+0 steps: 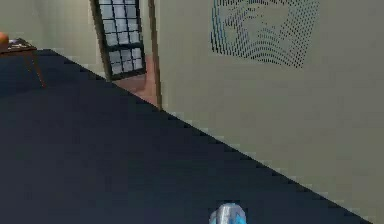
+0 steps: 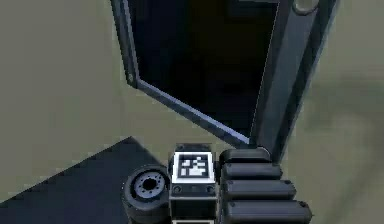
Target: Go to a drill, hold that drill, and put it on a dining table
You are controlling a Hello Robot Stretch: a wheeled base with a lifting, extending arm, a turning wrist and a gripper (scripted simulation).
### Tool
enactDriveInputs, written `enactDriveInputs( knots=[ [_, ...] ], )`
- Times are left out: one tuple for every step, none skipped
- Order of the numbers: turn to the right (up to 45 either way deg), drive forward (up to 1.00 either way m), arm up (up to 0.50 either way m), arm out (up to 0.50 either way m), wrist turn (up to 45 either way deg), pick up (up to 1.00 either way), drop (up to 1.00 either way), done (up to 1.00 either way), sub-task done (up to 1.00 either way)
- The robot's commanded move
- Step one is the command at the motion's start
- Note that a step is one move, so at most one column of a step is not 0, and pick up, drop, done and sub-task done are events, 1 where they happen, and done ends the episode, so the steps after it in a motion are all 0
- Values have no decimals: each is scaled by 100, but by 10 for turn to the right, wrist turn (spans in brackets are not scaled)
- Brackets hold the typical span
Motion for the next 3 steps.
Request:
enactDriveInputs(
  knots=[
    [-450,0,0,0,0,0,0,0,0],
    [-150,0,0,0,0,0,0,0,0],
    [0,100,0,0,0,0,0,0,0]
  ],
)
